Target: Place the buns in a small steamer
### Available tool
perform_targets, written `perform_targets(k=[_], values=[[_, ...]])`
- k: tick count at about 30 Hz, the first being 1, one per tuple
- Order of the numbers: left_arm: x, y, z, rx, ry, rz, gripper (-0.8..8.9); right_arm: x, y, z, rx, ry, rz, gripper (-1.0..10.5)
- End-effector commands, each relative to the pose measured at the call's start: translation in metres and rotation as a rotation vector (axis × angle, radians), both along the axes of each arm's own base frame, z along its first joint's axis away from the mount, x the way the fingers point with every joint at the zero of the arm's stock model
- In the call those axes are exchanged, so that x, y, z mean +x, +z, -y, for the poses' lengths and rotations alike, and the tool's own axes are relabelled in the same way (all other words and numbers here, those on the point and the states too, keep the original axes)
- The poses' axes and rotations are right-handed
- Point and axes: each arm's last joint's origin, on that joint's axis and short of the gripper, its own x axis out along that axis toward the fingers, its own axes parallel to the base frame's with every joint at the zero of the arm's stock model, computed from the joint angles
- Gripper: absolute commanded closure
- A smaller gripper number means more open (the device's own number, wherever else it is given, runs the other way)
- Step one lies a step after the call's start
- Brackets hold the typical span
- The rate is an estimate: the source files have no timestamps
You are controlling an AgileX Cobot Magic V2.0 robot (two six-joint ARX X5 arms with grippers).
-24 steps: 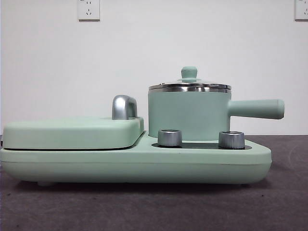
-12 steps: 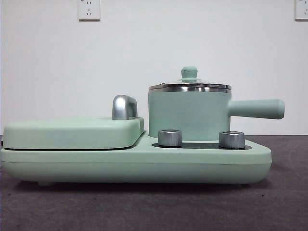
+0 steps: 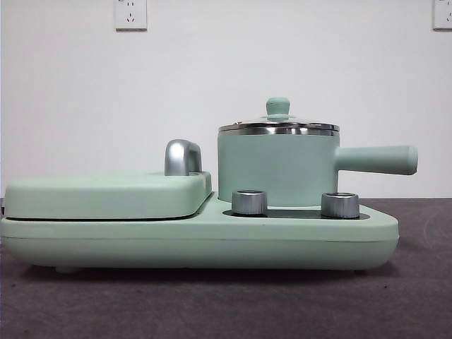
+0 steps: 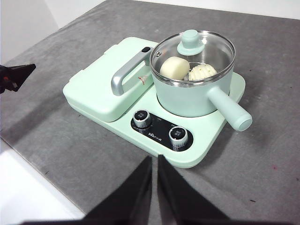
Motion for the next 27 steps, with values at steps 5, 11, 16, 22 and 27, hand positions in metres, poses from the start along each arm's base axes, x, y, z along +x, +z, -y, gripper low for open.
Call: perform_targets(k=[5,11,16,22,27], values=[[0.001,-0.007,0.000,0.017,0.001,-0.024,8.07,-0.002,0.002,0.003,0.014,-0.026,0.028,9.3],[0.001,-0.007,0.000,0.017,0.001,-0.024,8.07,0.003,-0.005,0.003,0.013,-0.181,0.034,9.3],[0.001,-0.007,0.000,0.017,0.001,-0.024,8.07,0.026,-0.032,0.000,0.055,-0.343,0.118,9.3],[0.001,-0.007,0.000,0.017,0.001,-0.024,8.07,0.055,-0.086,0.004,0.119,-0.517,0.299,9.3],[0.001,-0.007,0.000,0.017,0.001,-0.024,8.07,0.065,-0.129,0.010,0.107,-0.614,0.315,9.3]])
